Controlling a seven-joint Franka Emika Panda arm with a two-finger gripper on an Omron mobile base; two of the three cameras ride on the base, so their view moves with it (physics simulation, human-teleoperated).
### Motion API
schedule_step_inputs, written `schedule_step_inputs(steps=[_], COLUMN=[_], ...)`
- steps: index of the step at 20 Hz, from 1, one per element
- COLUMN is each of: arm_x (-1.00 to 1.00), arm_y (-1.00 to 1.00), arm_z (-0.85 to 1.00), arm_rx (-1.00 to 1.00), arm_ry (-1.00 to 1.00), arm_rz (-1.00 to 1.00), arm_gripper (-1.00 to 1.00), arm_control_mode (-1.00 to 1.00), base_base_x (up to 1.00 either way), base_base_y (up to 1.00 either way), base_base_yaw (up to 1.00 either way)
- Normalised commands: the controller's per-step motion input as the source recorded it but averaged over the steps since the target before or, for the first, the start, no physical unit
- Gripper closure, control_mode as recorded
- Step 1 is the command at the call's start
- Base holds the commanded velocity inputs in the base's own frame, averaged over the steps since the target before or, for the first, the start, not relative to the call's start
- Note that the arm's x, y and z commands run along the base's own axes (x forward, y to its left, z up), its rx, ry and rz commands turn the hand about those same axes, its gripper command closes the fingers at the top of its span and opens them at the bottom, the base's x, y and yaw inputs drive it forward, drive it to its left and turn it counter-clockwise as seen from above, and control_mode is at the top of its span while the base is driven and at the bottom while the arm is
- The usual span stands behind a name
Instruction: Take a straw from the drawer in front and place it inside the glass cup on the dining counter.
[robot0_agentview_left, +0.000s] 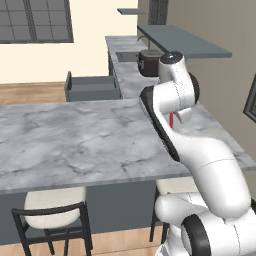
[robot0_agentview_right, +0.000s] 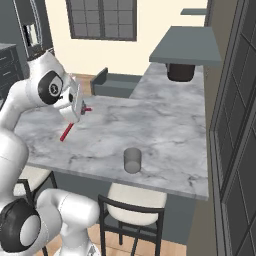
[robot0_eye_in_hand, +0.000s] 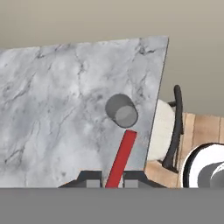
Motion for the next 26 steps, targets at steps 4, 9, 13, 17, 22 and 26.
schedule_step_inputs(steps=[4,9,13,17,22,26], arm_x=[0.49,0.21,0.00,0.00,0.00,0.00], arm_y=[-0.17,-0.53,-0.76,-0.55,-0.35,-0.25], arm_z=[0.00,0.00,0.00,0.00,0.00,-0.16], arm_rx=[-0.22,-0.23,-0.26,-0.28,-0.25,-0.19], arm_ry=[-0.21,-0.19,-0.18,-0.26,-0.19,-0.07], arm_rz=[-0.58,-0.47,-0.35,-0.22,-0.10,-0.06], arm_gripper=[1.00,1.00,1.00,1.00,1.00,1.00], arm_control_mode=[-1.00,-1.00,-1.00,-1.00,-1.00,-1.00], base_base_x=[0.00,0.00,0.00,0.00,0.00,0.00], base_base_y=[0.00,0.00,0.00,0.00,0.00,0.00], base_base_yaw=[0.00,0.00,0.00,0.00,0.00,0.00])
